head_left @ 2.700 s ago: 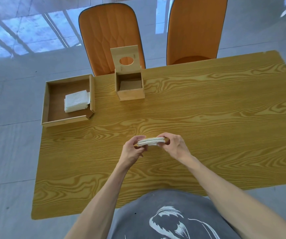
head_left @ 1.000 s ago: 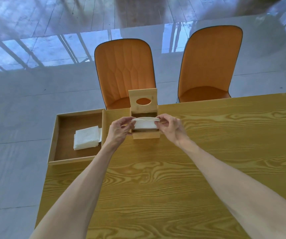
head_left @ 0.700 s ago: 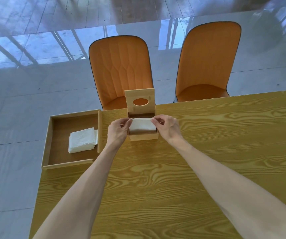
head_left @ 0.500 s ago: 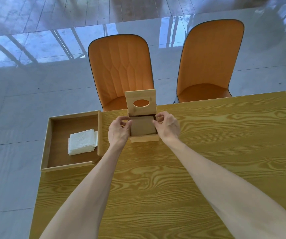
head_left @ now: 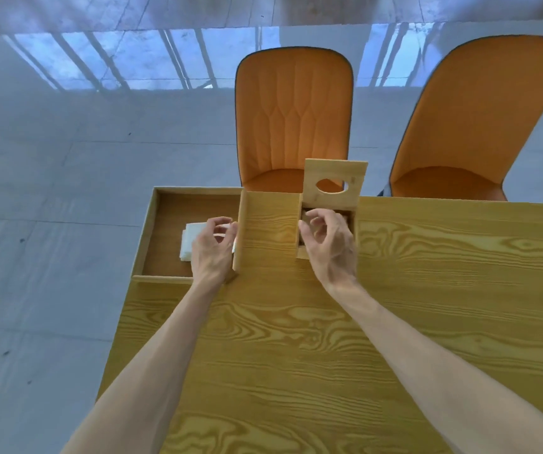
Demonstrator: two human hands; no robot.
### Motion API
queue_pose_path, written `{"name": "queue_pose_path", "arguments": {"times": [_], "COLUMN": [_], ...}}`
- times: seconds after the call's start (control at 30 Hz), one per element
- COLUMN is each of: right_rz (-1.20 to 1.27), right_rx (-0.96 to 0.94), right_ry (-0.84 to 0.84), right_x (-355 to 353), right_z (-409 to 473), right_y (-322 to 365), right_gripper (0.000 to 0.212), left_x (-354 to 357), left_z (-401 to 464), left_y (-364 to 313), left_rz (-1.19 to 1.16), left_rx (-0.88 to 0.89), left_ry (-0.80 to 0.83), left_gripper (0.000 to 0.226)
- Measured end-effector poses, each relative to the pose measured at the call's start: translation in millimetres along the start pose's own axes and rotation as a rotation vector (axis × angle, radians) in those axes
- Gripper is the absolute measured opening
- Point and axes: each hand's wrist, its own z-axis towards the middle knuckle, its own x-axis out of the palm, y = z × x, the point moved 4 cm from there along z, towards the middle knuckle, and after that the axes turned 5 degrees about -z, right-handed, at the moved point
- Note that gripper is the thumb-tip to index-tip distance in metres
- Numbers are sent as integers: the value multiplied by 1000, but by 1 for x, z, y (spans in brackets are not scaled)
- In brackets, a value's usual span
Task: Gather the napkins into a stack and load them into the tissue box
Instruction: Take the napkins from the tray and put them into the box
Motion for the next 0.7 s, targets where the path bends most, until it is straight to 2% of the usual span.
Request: {"name": "queue_pose_path", "arguments": {"times": [0.13,0.27,0.47,0.7], "right_rz": [67,65,-95,-125], "right_rx": [-21,2,69,169], "right_ry": [141,297,529,755], "right_x": [46,93,141,164], "right_z": [-11,-16,-18,-21], "right_y": [44,79,107,109], "right_gripper": [23,33,50,52], "left_x": [-55,-89,-84,-68], "left_z": [5,24,45,64], "left_y": [29,55,70,75], "left_rz": [95,100,40,10], "left_rx": [-28,-108,-348,-461], "left_ry": [-103,-75,84,106], "left_gripper": [32,38,67,60]}}
